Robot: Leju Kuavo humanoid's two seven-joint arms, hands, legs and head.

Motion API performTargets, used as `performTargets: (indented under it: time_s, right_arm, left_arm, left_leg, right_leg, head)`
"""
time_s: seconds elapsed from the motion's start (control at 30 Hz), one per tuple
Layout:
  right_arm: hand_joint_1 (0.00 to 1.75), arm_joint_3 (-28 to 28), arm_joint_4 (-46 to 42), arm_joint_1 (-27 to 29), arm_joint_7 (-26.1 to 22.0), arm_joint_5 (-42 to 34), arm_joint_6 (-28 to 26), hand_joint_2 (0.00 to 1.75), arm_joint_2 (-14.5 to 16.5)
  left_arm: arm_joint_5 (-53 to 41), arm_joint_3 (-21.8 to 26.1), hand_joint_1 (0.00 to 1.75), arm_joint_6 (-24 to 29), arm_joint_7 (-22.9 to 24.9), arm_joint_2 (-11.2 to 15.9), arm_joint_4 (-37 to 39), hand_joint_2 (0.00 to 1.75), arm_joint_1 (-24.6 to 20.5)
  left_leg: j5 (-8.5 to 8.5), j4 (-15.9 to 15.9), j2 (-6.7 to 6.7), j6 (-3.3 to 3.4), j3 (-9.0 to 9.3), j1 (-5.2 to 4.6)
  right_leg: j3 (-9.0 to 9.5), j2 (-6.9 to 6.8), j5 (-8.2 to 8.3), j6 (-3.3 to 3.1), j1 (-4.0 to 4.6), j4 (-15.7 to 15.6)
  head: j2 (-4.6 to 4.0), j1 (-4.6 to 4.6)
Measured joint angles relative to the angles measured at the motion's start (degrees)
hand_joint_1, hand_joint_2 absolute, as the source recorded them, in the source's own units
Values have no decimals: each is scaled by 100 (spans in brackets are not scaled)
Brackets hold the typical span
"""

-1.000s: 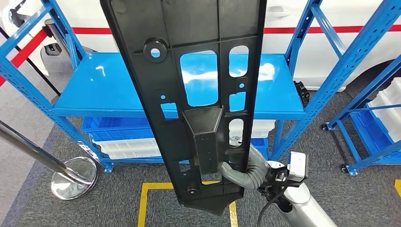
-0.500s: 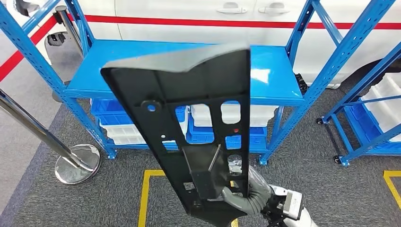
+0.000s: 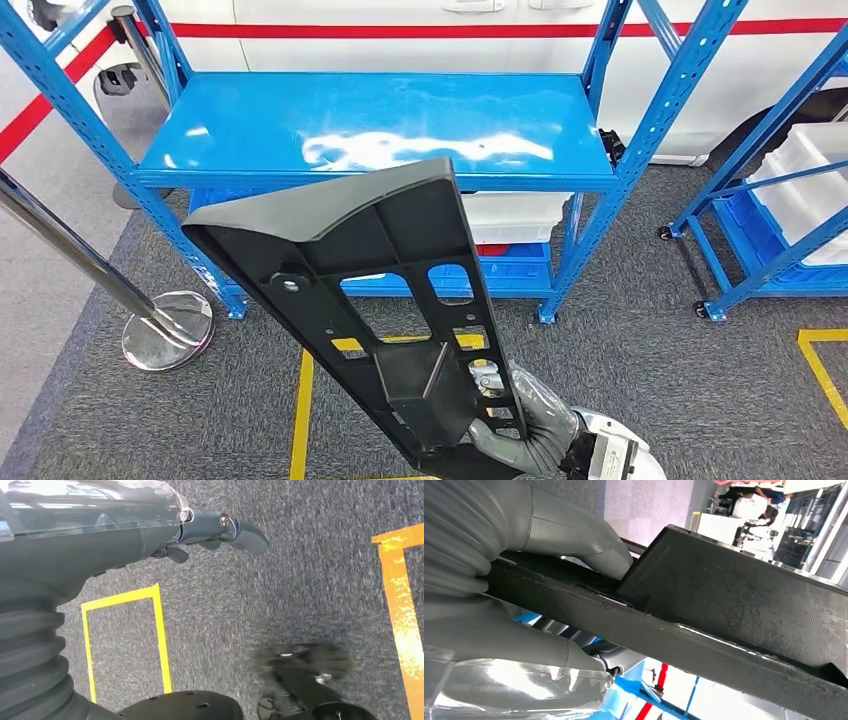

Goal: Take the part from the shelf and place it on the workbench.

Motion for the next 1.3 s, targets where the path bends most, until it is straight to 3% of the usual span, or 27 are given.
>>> performTargets:
  time_s: [0.03,0.07,0.1,0.17,0.23,0.3,0.37,0.43,0.5,0.53,0.57,0.6,0.67,0.73,0.77,0.8,0.87,0.9,0.93,1.0,1.03,1.07,1.1,1.13,1.2,1.23,1.3]
  right_arm:
    - [175,-17,-35,29,22,23,4,175,-1]
    - [175,-28,-69,61,49,44,8,175,-1]
    - [175,-37,-104,96,79,64,13,175,-2]
    - [175,-55,-188,176,135,88,26,175,-2]
    - [175,-82,-287,240,169,92,43,175,-2]
    - [175,-112,-369,284,181,86,61,175,-2]
    - [175,-147,-413,323,190,76,91,175,6]
    - [175,-174,-437,347,200,70,139,175,21]
    - [175,-182,-450,348,205,69,178,175,29]
    - [175,-184,-452,348,206,69,187,175,29]
    - [175,-185,-452,347,208,68,194,175,29]
    - [175,-186,-452,347,209,68,199,175,29]
    - [175,-187,-455,343,211,68,204,175,29]
    - [175,-194,-480,328,211,65,208,175,29]
    - [175,-200,-494,316,210,59,210,175,29]
    - [175,-206,-506,302,209,50,215,175,29]
    - [175,-213,-510,283,218,25,238,175,29]
    - [175,-215,-508,275,225,11,251,175,29]
    - [175,-218,-506,270,234,-3,262,175,29]
    - [175,-241,-505,266,264,-34,267,175,25]
    - [175,-262,-504,272,280,-54,264,175,23]
    - [175,-286,-504,280,295,-75,262,175,21]
    - [175,-308,-504,290,303,-93,260,175,20]
    - [175,-325,-504,300,306,-107,258,175,20]
    - [175,-346,-505,313,312,-116,258,175,20]
    - [175,-353,-506,314,314,-119,258,175,20]
    - [175,-371,-509,322,309,-125,258,175,20]
  left_arm:
    - [-23,-1,0,-2,4,-4,0,175,-25]
    - [-37,-1,0,-2,8,-8,0,175,-45]
    - [-49,-2,0,-3,7,-10,0,175,-57]
    - [-50,-3,0,-3,-23,-12,0,175,-77]
    - [-35,-3,0,-3,-78,-26,0,175,-100]
    - [-10,-2,0,3,-119,-43,0,175,-111]
    - [12,0,0,19,-129,-57,2,175,-102]
    - [40,3,0,35,-122,-73,4,175,-94]
    - [63,9,0,46,-118,-86,4,175,-92]
    - [66,12,0,49,-120,-93,4,175,-87]
    - [67,13,0,51,-122,-101,4,175,-80]
    - [67,14,0,52,-126,-109,4,175,-72]
    - [67,15,0,58,-130,-124,4,175,-65]
    - [68,16,0,63,-139,-159,4,175,-60]
    - [70,17,0,64,-147,-177,4,175,-57]
    - [72,19,0,65,-155,-191,4,175,-52]
    - [71,21,0,81,-133,-203,4,175,-30]
    - [71,23,0,96,-104,-207,4,175,-16]
    - [66,25,0,110,-76,-213,4,175,-6]
    - [36,27,0,123,-47,-220,4,175,-5]
    - [9,26,0,123,-46,-222,4,175,-10]
    - [-19,22,0,122,-48,-222,4,175,-14]
    - [-43,19,0,122,-50,-222,4,175,-16]
    - [-59,15,0,121,-49,-222,4,175,-13]
    - [-81,10,0,118,-44,-222,4,175,7]
    - [-91,9,0,114,-44,-223,4,175,20]
    - [-122,5,0,105,-49,-225,4,175,34]
  left_leg:
    - [-156,361,0,-21,-62,7]
    - [-180,570,1,-39,-50,15]
    - [-79,552,1,-53,67,26]
    - [187,-78,-8,-74,563,55]
    - [214,-805,-52,-51,1018,51]
    - [164,-1028,-86,23,1121,28]
    - [244,-1022,-63,137,1026,31]
    - [374,-1031,-26,256,884,31]
    - [515,-1023,-3,311,713,8]
    - [585,-1015,4,318,620,-9]
    - [653,-1003,12,323,523,-29]
    - [718,-989,17,325,424,-48]
    - [846,-965,22,323,254,-80]
    - [958,-963,18,295,163,-94]
    - [1011,-975,18,269,152,-84]
    - [1065,-999,20,234,151,-70]
    - [1156,-1053,21,160,143,-46]
    - [1090,-1023,14,126,107,-48]
    - [903,-897,5,91,54,-50]
    - [302,-296,-5,19,-99,-33]
    - [83,92,-4,-17,-162,-17]
    - [13,413,-3,-48,-188,0]
    - [79,579,-3,-72,-144,15]
    - [229,519,-11,-90,10,31]
    - [407,-143,-143,-105,565,68]
    - [369,-551,-252,-92,844,81]
    - [205,-1011,-385,-32,1112,84]
  right_leg:
    - [-90,-1,47,8,-2,33]
    - [-181,0,89,19,-7,72]
    - [-269,1,124,34,-15,116]
    - [-428,11,178,80,-36,218]
    - [-550,21,237,148,-36,308]
    - [-609,28,319,219,-19,336]
    - [-661,40,323,285,-29,359]
    - [-785,52,-57,325,-54,646]
    - [-950,58,-659,340,-66,1322]
    - [-999,59,-836,343,-66,1680]
    - [-988,60,-870,338,-64,1928]
    - [-892,61,-772,318,-58,2001]
    - [-416,64,-445,227,-17,1556]
    - [236,54,-475,109,50,664]
    - [454,47,-556,68,81,324]
    - [563,41,-624,39,108,117]
    - [530,33,-510,8,111,15]
    - [476,33,-425,-13,91,-12]
    - [408,35,-333,-25,64,-38]
    - [246,47,-182,-37,36,-43]
    - [164,56,-119,-30,31,-31]
    - [77,71,-63,-16,26,-11]
    - [-12,94,-15,3,17,20]
    - [-102,132,25,28,4,62]
    - [-268,227,80,83,-19,171]
    - [-342,278,102,113,-23,234]
    - [-450,376,161,187,-20,313]
  head:
    - [0,0]
    - [0,0]
    - [0,0]
    - [0,0]
    - [0,0]
    - [0,1]
    - [0,2]
    - [0,2]
    - [0,2]
    - [0,2]
    - [0,2]
    - [0,2]
    - [0,1]
    - [0,1]
    - [0,2]
    - [0,2]
    - [0,3]
    - [0,2]
    - [0,2]
    - [0,2]
    - [0,1]
    - [0,2]
    - [0,2]
    - [0,2]
    - [0,1]
    - [0,1]
    - [0,1]
